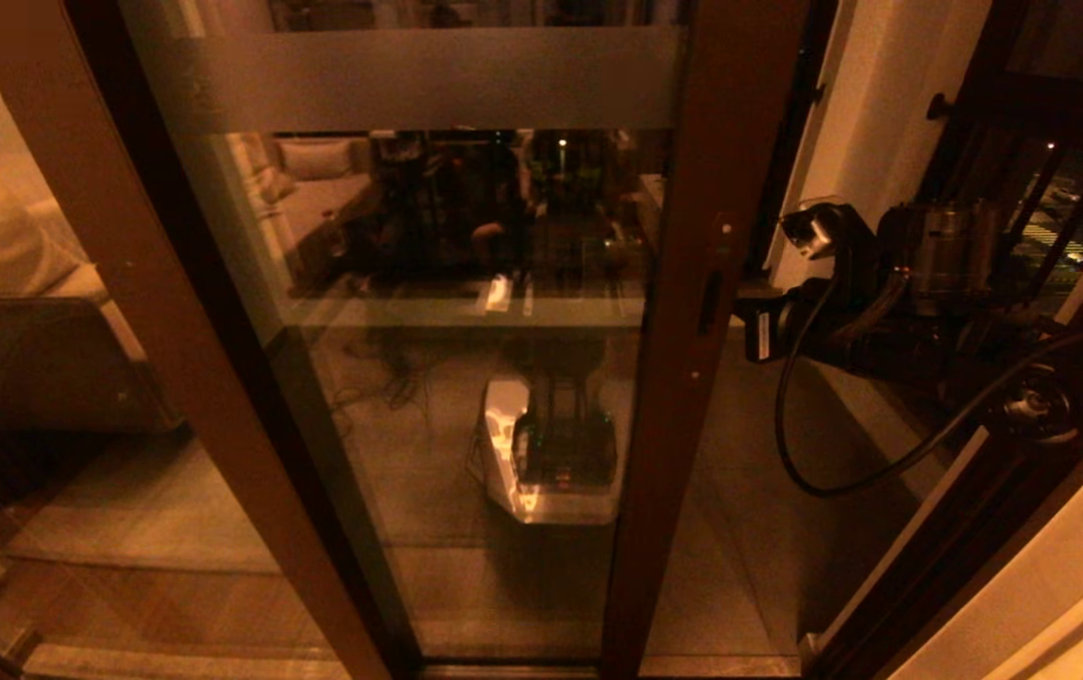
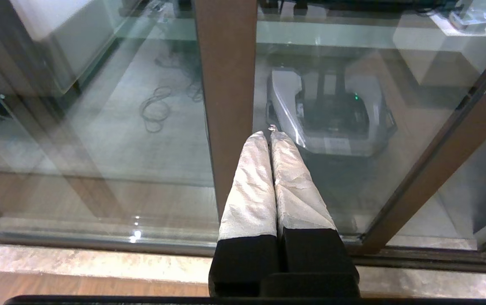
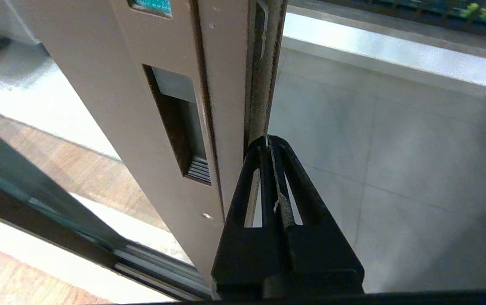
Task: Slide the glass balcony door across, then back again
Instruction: Open the slid door
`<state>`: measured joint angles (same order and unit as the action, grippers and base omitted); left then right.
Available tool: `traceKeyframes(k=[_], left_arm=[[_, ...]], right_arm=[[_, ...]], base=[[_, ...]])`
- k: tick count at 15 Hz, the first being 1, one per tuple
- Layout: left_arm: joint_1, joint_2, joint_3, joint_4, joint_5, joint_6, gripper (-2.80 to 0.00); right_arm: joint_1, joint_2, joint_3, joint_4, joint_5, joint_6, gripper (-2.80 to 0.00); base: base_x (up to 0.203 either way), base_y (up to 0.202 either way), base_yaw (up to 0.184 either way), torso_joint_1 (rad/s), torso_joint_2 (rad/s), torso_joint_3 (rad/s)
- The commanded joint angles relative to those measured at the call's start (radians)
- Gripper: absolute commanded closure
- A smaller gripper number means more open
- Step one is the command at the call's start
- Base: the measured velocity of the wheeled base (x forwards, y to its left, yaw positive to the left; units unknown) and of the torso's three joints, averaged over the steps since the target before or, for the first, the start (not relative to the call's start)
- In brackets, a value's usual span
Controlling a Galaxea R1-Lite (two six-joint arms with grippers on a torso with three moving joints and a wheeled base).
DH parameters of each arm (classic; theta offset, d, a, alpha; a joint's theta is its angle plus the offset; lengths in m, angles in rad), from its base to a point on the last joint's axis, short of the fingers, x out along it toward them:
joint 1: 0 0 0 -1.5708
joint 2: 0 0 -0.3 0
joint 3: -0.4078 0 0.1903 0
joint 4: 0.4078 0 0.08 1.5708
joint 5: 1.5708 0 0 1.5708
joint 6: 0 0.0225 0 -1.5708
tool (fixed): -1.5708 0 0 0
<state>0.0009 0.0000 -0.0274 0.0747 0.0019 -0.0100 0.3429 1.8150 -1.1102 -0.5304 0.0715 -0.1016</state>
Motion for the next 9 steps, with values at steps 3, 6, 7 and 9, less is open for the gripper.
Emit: traceKeyframes(k=[3,6,7,9], left_arm=[[0.001,0.001,0.0,0.0,0.0,-0.001,0.0],[0.001,0.0,0.0,0.0,0.0,-0.001,0.0],[-0.001,0.002,0.0,0.0,0.0,-0.001,0.0],[0.0,0.001,0.0,0.0,0.0,-0.001,0.0]], right_arm=[[0.016,0.005,-0.001,-0.002,0.001,0.0,0.0],[0.031,0.004,-0.002,-0.002,-0.001,0.0,0.0],[0.031,0.004,-0.002,-0.002,-0.001,0.0,0.0],[0.031,0.003,-0.002,-0.002,-0.001,0.0,0.0]], base=[[0.0,0.0,0.0,0.0,0.0,0.0],[0.0,0.0,0.0,0.0,0.0,0.0],[0.0,0.0,0.0,0.0,0.0,0.0],[0.0,0.0,0.0,0.0,0.0,0.0]])
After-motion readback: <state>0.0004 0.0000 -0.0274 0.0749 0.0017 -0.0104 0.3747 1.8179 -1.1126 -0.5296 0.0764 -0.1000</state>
